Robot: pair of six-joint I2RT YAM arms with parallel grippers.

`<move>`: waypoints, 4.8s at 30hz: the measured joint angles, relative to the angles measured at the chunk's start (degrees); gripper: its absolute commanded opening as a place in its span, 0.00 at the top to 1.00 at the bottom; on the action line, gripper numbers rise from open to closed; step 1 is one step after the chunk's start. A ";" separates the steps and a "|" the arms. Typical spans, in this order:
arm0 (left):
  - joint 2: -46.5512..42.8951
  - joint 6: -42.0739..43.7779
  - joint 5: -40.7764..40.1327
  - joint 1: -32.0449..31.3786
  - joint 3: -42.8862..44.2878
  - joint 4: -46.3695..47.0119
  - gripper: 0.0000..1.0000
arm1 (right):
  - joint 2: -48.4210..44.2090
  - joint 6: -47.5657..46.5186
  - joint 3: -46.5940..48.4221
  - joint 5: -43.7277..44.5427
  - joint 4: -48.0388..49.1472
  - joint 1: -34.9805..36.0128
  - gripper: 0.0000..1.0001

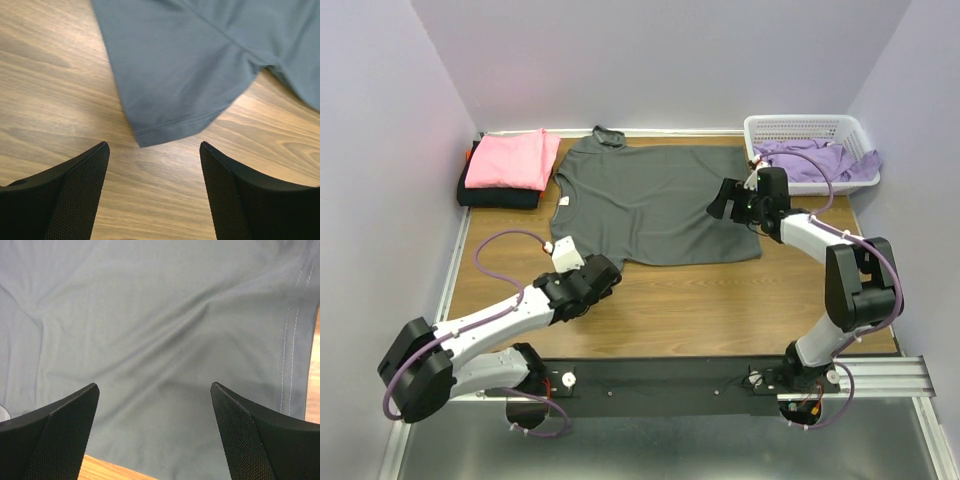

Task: Fold and stack the t-shirts
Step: Fold the tshirt

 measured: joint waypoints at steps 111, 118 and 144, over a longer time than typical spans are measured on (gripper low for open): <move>-8.20 36.59 2.25 5.88 -8.96 37.20 1.00 | -8.92 3.74 -12.07 20.37 -18.91 -4.50 0.98; -12.26 37.46 2.23 5.88 -8.13 35.58 1.00 | -11.78 3.80 -12.07 20.06 -22.99 -4.44 0.98; -1.09 44.35 0.37 13.03 -3.76 48.35 1.00 | -2.95 1.97 2.93 15.41 -24.61 -4.35 0.98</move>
